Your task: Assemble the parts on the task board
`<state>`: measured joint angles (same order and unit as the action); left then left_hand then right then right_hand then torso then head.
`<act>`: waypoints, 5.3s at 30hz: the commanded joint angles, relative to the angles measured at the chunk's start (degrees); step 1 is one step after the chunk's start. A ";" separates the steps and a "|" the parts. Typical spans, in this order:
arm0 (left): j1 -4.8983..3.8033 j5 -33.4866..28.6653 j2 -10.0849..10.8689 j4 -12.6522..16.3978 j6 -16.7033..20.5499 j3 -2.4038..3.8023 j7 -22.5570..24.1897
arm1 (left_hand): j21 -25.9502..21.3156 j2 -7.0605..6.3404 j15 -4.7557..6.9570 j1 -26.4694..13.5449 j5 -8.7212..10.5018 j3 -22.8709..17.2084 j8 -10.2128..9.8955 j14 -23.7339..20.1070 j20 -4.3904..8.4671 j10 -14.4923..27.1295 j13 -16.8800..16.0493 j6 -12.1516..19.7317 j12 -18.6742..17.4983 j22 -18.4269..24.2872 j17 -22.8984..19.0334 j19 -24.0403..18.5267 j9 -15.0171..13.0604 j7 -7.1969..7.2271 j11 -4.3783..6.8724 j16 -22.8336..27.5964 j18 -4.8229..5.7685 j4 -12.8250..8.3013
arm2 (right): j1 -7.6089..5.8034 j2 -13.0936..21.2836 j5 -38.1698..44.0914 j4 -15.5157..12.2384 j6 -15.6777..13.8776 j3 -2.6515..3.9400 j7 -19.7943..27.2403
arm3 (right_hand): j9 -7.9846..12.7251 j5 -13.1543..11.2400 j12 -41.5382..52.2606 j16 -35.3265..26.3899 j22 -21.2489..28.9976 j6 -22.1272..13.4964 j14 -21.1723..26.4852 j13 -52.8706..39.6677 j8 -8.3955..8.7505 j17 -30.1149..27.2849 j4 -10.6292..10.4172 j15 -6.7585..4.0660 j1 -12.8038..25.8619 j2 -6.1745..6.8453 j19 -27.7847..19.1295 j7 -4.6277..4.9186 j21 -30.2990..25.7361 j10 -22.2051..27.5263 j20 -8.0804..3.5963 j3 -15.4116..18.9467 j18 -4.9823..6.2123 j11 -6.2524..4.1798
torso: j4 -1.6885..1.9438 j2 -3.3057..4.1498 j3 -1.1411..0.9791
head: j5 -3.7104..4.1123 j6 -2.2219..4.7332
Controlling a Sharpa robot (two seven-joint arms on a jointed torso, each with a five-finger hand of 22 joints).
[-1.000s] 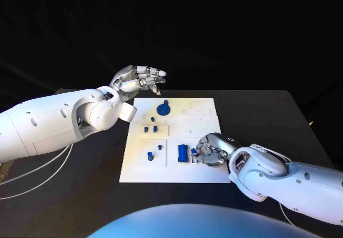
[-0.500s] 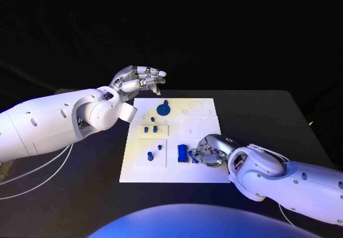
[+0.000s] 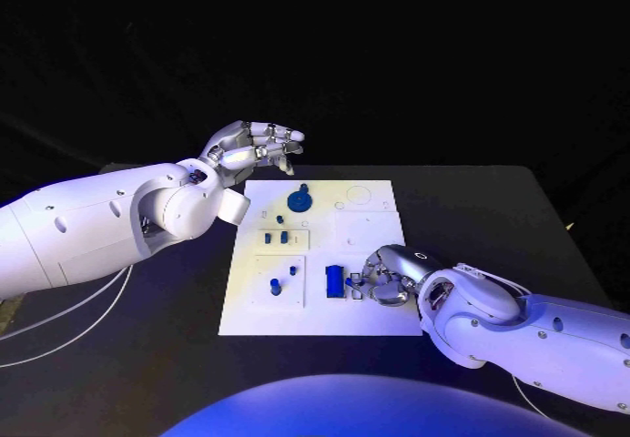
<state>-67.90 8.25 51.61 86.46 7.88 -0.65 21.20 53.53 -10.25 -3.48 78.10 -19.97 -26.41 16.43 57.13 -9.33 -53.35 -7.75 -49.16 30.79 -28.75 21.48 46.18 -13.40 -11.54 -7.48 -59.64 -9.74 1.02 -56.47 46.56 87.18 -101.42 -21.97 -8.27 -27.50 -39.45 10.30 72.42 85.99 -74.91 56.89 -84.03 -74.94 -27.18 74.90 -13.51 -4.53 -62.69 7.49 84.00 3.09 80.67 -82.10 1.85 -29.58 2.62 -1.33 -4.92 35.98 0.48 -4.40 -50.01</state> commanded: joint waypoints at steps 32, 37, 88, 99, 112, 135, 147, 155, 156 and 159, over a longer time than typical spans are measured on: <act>-0.03 0.14 -0.05 0.06 -1.00 0.03 -0.05 | -0.31 0.37 -0.07 0.21 -0.35 -0.22 -0.34 -0.34 0.04 0.35 -0.05 0.51 0.27 0.10 -0.11 0.35 -0.11 0.04 -0.08 -0.28 -0.76 0.21 | 0.23 0.49 1.56 -0.16 0.87 -0.11 0.62 | 0.19 -3.60 -0.18 0.15 -12.59 0.65 -4.16 -2.12 0.35 5.80 -2.76 -0.12 2.97 1.45 3.05 -0.01 0.12 -0.21 -0.24 3.67 -0.74 0.24 | 0.00 0.01 -0.01 | 0.16 0.01; -0.03 0.14 -0.04 0.05 -1.04 0.03 -0.12 | -0.32 0.42 -0.08 0.17 -0.35 -0.23 -0.34 -0.34 0.04 0.36 -0.05 0.51 0.28 0.10 -0.11 0.36 -0.11 0.03 -0.09 -0.28 -0.75 0.27 | 0.23 0.48 1.60 -0.29 0.67 -0.11 0.86 | 0.21 -3.67 -0.15 0.15 -12.59 0.68 -4.16 -2.17 0.38 5.82 -3.05 -0.11 3.49 1.41 3.05 -0.01 0.12 -0.24 -0.23 4.01 -0.74 0.26 | -0.02 0.01 -0.02 | 0.14 0.01; -0.03 0.14 -0.04 0.03 -1.28 0.03 -0.54 | -0.37 0.59 -0.09 0.15 -0.40 -0.31 -0.36 -0.36 0.04 0.43 -0.04 0.53 0.31 0.13 -0.13 0.39 -0.15 0.03 -0.10 -0.28 -0.75 0.40 | 0.21 -0.05 1.41 -0.13 0.51 -0.09 1.80 | -0.18 -1.51 1.32 0.67 -12.98 1.85 -4.43 -4.15 -0.39 7.18 -3.14 -0.59 10.63 1.69 3.49 -0.65 1.68 -1.64 -0.65 4.51 -1.03 -0.29 | 0.01 0.01 0.00 | -0.11 0.01; -0.03 0.14 0.05 0.04 -1.27 0.02 -0.59 | -0.40 0.58 -0.09 0.18 -0.43 -0.34 -0.41 -0.39 0.04 0.52 -0.02 0.62 0.31 0.15 -0.15 0.39 -0.16 0.01 -0.11 -0.27 -0.74 0.41 | 0.19 1.32 2.16 -0.96 -0.60 -0.05 2.09 | -0.19 -1.34 1.16 0.63 -12.93 1.79 -4.41 -4.06 -0.38 7.09 -2.93 -0.60 10.40 1.49 3.43 -0.67 1.50 -1.58 -0.66 4.73 -0.99 -0.31 | -0.09 -0.04 -0.05 | -0.29 0.01; -0.03 0.14 0.29 0.10 -1.18 0.00 -0.62 | -0.40 0.58 -0.09 0.18 -0.43 -0.34 -0.41 -0.39 0.04 0.52 -0.02 0.62 0.31 0.15 -0.15 0.39 -0.16 0.01 -0.11 -0.27 -0.74 0.41 | 0.20 4.56 1.29 -4.07 -1.20 0.02 4.06 | -0.23 -1.23 0.87 0.58 -12.91 1.52 -4.39 -3.98 -0.34 7.01 -1.90 -0.59 7.61 1.85 3.40 -0.63 1.47 -1.46 -0.67 5.74 -0.99 -0.28 | -0.14 -0.03 -0.07 | -0.45 0.01; -0.03 0.18 0.27 0.20 -1.09 -0.02 -0.60 | -0.40 0.58 -0.09 0.18 -0.43 -0.34 -0.41 -0.39 0.04 0.52 -0.02 0.62 0.31 0.15 -0.15 0.39 -0.16 0.01 -0.11 -0.27 -0.74 0.41 | 0.22 4.07 0.47 -2.58 2.68 0.01 4.03 | -0.16 -1.16 0.69 0.51 -12.89 1.32 -4.37 -4.00 -0.22 6.93 -0.49 -0.53 3.64 1.64 3.35 -0.56 1.40 -1.40 -0.61 6.30 -0.98 -0.22 | 0.09 0.04 0.04 | -0.62 0.01; -0.04 0.19 0.36 0.24 -1.04 -0.02 -0.58 | -0.40 0.58 -0.09 0.18 -0.43 -0.34 -0.41 -0.39 0.04 0.52 -0.02 0.62 0.31 0.15 -0.15 0.39 -0.16 0.01 -0.11 -0.27 -0.74 0.41 | 0.22 3.57 0.84 -1.81 2.60 0.01 3.43 | -0.14 -1.11 0.79 0.56 -12.93 1.39 -4.39 -4.08 -0.22 7.04 -0.64 -0.53 3.51 1.26 3.39 -0.53 1.53 -1.44 -0.61 6.30 -1.00 -0.21 | 0.02 0.04 0.01 | -0.74 0.01; -0.04 0.20 0.31 0.25 -1.03 -0.02 -0.58 | -0.40 0.58 -0.09 0.18 -0.43 -0.34 -0.41 -0.39 0.04 0.52 -0.02 0.62 0.31 0.15 -0.15 0.39 -0.16 0.01 -0.11 -0.27 -0.74 0.41 | 0.22 2.44 1.23 -0.85 3.06 0.01 3.26 | -0.12 -1.07 0.84 0.60 -12.94 1.40 -4.41 -4.12 -0.21 7.12 -0.58 -0.53 3.16 1.10 3.41 -0.57 1.58 -1.47 -0.60 6.33 -1.01 -0.23 | 0.02 0.00 -0.04 | -0.64 0.01; -0.04 0.20 0.31 0.25 -1.03 -0.02 -0.58 | -0.40 0.58 -0.09 0.18 -0.43 -0.34 -0.41 -0.39 0.04 0.52 -0.02 0.62 0.31 0.15 -0.15 0.39 -0.16 0.01 -0.11 -0.27 -0.74 0.41 | 0.22 2.32 1.29 -0.74 3.04 0.01 3.23 | -0.12 -1.06 0.85 0.59 -12.94 1.40 -4.41 -4.14 -0.20 7.12 -0.55 -0.53 3.09 1.09 3.41 -0.57 1.57 -1.48 -0.60 6.32 -1.01 -0.23 | 0.03 0.01 -0.05 | -0.62 0.01; -0.04 0.20 0.29 0.24 -1.02 -0.02 -0.58 | -0.40 0.58 -0.09 0.18 -0.43 -0.34 -0.41 -0.39 0.04 0.52 -0.02 0.62 0.31 0.15 -0.15 0.39 -0.16 0.01 -0.11 -0.27 -0.74 0.41 | 0.22 2.01 1.49 -0.34 3.10 0.01 3.10 | -0.12 -1.06 0.90 0.61 -12.94 1.40 -4.42 -4.17 -0.20 7.15 -0.48 -0.53 2.91 1.03 3.41 -0.59 1.58 -1.50 -0.60 6.30 -1.01 -0.25 | 0.03 0.00 -0.03 | -0.62 0.01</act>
<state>-67.91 8.27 51.98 86.55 7.58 -0.69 20.24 53.31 -10.25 -3.48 78.10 -20.16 -26.57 16.15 57.13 -9.33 -53.15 -7.75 -48.76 30.78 -28.69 21.40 46.18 -13.47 -11.55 -7.68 -59.64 -9.74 1.18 -56.30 48.66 87.78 -101.91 -19.80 -8.26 -23.95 -39.62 8.86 73.30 86.43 -74.91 58.40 -84.03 -74.91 -27.64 74.94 -14.29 -4.92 -59.29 8.62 83.99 2.40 81.97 -83.53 1.45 -23.24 2.62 -1.53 -4.90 35.99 0.44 -5.03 -50.01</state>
